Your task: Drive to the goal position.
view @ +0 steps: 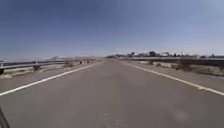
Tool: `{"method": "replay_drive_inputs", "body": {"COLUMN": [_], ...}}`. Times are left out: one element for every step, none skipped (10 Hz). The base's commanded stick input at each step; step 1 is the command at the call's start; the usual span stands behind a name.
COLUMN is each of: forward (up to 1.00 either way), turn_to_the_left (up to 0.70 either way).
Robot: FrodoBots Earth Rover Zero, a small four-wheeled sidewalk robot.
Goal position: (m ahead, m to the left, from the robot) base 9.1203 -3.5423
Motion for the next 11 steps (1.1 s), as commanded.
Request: {"method": "replay_drive_inputs", "body": {"forward": [1.00,1.00,1.00,1.00,1.00,1.00,1.00,1.00,1.00,1.00,1.00], "turn_to_the_left": [0.00,0.00,0.00,0.00,0.00,0.00,0.13,0.25,0.00,0.00,0.00]}}
